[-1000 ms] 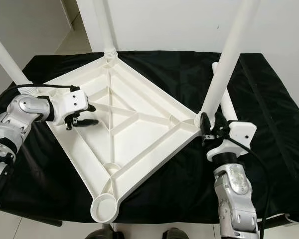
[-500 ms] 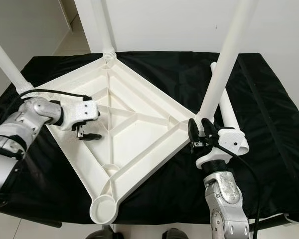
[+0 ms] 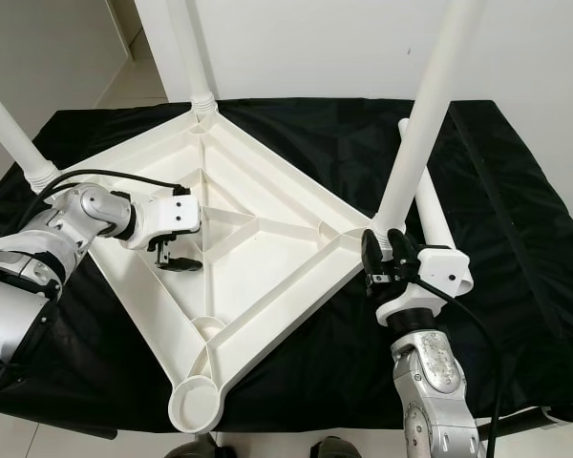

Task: Building children table

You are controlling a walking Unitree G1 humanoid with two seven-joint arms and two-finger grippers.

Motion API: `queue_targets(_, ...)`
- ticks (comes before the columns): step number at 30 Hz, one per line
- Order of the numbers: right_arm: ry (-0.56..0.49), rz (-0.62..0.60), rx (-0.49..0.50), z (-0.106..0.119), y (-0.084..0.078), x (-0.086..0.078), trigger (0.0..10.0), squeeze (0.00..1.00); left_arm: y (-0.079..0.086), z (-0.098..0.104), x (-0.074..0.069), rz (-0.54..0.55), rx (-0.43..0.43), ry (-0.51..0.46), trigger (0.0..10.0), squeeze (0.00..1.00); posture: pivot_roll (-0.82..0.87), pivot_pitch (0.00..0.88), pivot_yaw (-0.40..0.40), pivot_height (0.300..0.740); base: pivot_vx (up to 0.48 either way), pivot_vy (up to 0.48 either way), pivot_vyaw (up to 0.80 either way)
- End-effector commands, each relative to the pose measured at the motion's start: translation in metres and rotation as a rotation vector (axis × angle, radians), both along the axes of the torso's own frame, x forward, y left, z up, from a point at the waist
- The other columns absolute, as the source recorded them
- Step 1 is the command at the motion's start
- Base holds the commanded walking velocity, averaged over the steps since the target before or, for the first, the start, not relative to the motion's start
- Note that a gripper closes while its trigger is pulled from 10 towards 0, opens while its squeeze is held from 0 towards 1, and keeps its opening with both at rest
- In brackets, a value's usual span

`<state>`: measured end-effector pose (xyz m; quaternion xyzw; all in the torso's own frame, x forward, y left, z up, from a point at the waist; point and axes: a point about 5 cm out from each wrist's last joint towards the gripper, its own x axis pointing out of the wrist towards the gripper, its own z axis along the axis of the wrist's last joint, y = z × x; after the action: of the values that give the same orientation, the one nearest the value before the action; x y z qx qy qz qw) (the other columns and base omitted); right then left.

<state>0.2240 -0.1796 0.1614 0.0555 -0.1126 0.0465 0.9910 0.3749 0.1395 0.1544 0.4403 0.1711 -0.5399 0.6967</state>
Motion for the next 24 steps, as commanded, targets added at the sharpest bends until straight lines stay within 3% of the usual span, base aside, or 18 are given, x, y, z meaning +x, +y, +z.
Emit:
queue_targets(1, 0.006, 0.011, -0.002, 0.0, 0.004, 0.0, 10.0, 0.0, 0.005, 0.006, 0.013, 0.17, -0.031, -0.215, 0.0, 0.0, -0.1, 0.039, 0.102, 0.74, 0.0, 0.0, 0.0)
queue_targets(3, 0.007, 0.011, -0.002, 0.0, 0.003, 0.0, 10.0, 0.0, 0.006, 0.005, 0.013, 0.173, -0.016, -0.216, 0.0, 0.0, -0.1, 0.038, 0.103, 0.74, 0.0, 0.0, 0.0)
queue_targets(4, 0.008, 0.009, -0.003, 0.0, 0.003, -0.001, 10.0, 0.0, 0.006, 0.004, 0.013, 0.18, 0.007, -0.229, 8.8, 0.0, -0.1, 0.036, 0.105, 0.74, 0.0, 0.0, 0.0)
queue_targets(5, 0.008, 0.009, -0.003, 0.0, 0.003, -0.001, 10.0, 0.0, 0.006, 0.004, 0.013, 0.18, 0.007, -0.229, 8.8, 0.0, -0.1, 0.036, 0.105, 0.74, 0.0, 0.0, 0.0)
queue_targets(6, 0.009, 0.007, -0.003, 0.0, 0.003, -0.001, 10.0, 0.0, 0.007, 0.003, 0.014, 0.184, 0.023, -0.239, 10.0, 0.0, -0.1, 0.036, 0.106, 0.74, 0.0, 0.0, 0.0)
queue_targets(15, 0.014, 0.005, -0.003, -0.001, 0.004, -0.001, 10.0, 0.0, 0.002, 0.005, 0.018, 0.219, 0.04, -0.281, 10.0, 0.0, -0.1, 0.036, 0.108, 0.74, 0.0, 0.0, 0.0)
queue_targets(24, 0.019, -0.001, 0.001, -0.001, 0.004, -0.001, 10.0, 0.0, -0.017, 0.002, 0.017, 0.169, 0.059, -0.303, 10.0, 0.0, -0.1, 0.055, 0.109, 0.74, 0.0, 0.0, 0.0)
